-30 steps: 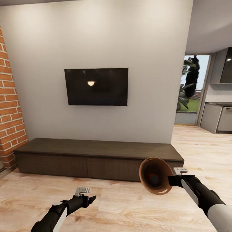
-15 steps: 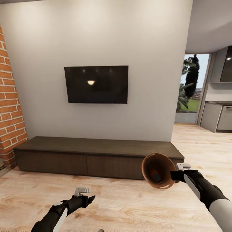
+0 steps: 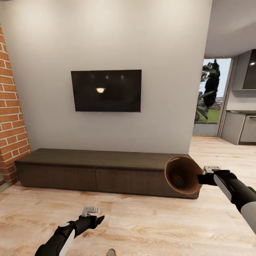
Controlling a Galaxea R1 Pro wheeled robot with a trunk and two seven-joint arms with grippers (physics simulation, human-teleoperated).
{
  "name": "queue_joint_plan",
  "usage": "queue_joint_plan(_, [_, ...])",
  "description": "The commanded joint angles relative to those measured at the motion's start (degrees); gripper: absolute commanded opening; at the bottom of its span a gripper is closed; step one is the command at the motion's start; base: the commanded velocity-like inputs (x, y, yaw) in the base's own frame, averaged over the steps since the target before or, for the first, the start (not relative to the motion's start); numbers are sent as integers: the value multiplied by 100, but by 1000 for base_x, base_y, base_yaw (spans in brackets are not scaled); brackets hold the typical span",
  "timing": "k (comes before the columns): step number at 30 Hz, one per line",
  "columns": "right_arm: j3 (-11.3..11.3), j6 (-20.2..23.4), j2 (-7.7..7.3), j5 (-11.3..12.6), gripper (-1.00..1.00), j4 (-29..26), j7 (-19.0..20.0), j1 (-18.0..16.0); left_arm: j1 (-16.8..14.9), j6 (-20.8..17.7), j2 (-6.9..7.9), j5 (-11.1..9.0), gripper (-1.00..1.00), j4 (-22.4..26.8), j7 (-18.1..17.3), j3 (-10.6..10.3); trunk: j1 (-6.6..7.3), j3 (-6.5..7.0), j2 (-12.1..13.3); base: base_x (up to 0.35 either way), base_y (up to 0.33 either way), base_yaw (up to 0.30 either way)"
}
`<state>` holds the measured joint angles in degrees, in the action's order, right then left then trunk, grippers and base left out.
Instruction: Put the three can of soda from the living room inside the tash can in the kitchen.
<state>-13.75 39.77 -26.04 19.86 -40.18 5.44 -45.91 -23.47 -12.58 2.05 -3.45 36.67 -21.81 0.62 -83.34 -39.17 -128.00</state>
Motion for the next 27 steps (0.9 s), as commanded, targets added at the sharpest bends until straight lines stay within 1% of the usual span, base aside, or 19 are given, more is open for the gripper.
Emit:
queue_joint_plan(1, [13,8,4,6,-100,-7,12,-9,0,1,-1,0,100,-1,0,0,-22,-17,-42,0,0,0])
queue_joint_plan(4, [4,35,29,2,-100,-7,-1,-18,0,1,-21,2,100,-1,-1,-5,-88,-71,-162,0,0,0])
queue_joint_plan(6, [-1,43,39,1,-100,-7,-5,-21,-7,-2,-60,-6,100,9,-3,-7,-132,-107,-243,0,0,0])
queue_joint_plan(9, [-5,46,43,-2,-100,-7,-7,-22,-29,-29,-161,-10,100,47,-1,-10,-198,-161,-363,0,0,0])
queue_joint_plan(10, [-11,47,45,-5,-100,-7,-10,-23,-86,-56,-254,4,100,57,6,-17,-220,-179,-403,0,0,0])
queue_joint_plan(12, [-15,48,45,-6,-100,-7,-13,-23,-159,-67,-298,31,100,60,32,-24,-264,-215,-483,0,0,0])
queue_joint_plan(13, [-18,48,46,-7,-100,-7,-14,-23,-261,-77,-345,67,100,51,148,-28,-286,-233,-523,0,0,0])
queue_joint_plan(15, [-20,48,46,-7,-100,-7,-15,-23,-362,-84,-403,91,100,37,305,-40,-330,-269,-604,0,0,0])
queue_joint_plan(16, [-22,48,46,-8,-100,-7,-16,-23,-454,-88,-476,108,100,24,468,-79,-352,-287,-644,0,0,0])
queue_joint_plan(17, [-22,48,46,-8,-100,-7,-16,-23,-522,-91,-538,118,100,13,613,-189,-374,-305,-684,0,0,0])
queue_joint_plan(19, [-23,48,43,-8,-100,-7,-16,-23,-565,-86,-577,125,100,3,714,-324,-418,-340,-764,0,0,0])
queue_joint_plan(21, [-23,48,44,-8,-100,-7,-16,-23,-610,-43,-617,133,100,-73,827,-551,-461,-376,-844,0,0,0])
queue_joint_plan(23, [-26,48,45,-10,-100,-7,-16,-23,-622,-29,-628,130,100,-191,855,-612,-505,-412,-924,0,0,0])
queue_joint_plan(24, [-28,48,45,-12,-100,-7,-16,-23,-629,-16,-637,121,100,-338,874,-651,-527,-430,-965,0,0,0])
queue_joint_plan(27, [-29,48,46,-16,-100,-7,-16,-23,-638,1,-648,106,100,-585,896,-698,-593,-484,-1085,0,0,0])
